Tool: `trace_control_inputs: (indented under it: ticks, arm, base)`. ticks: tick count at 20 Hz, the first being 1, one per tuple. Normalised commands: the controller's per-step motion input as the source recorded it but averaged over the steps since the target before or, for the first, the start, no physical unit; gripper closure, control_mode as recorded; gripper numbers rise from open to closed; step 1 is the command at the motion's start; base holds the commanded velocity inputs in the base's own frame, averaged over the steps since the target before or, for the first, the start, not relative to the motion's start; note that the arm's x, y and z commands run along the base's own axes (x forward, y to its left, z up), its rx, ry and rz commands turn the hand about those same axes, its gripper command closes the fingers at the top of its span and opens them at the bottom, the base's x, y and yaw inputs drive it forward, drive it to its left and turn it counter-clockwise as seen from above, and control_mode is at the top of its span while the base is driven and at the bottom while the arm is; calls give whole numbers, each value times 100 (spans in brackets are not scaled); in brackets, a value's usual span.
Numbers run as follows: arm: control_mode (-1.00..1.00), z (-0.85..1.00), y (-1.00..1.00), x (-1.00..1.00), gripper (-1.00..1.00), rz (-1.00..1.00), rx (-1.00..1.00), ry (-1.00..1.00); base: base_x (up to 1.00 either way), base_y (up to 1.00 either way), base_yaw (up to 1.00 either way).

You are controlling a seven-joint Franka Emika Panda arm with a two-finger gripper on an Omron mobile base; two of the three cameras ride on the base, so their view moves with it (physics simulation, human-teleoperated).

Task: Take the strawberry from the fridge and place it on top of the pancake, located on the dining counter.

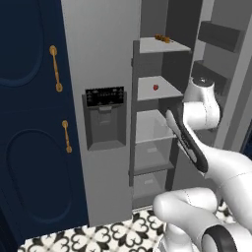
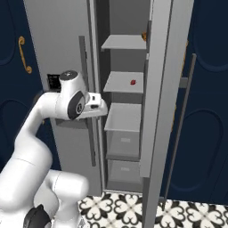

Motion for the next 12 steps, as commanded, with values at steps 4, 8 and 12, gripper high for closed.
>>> trace_control_inputs:
  ticks: [4, 8, 12]
  arm:
    - [-100, 49, -1, -63, -100, -27, 38, 35]
    - [-100, 22, 26, -100, -100, -24, 20, -2]
    - [-100, 0, 23, -93, -100, -23, 0, -7]
  base:
    - [0, 0, 0]
    - [0, 0, 0]
    - [0, 0, 0]
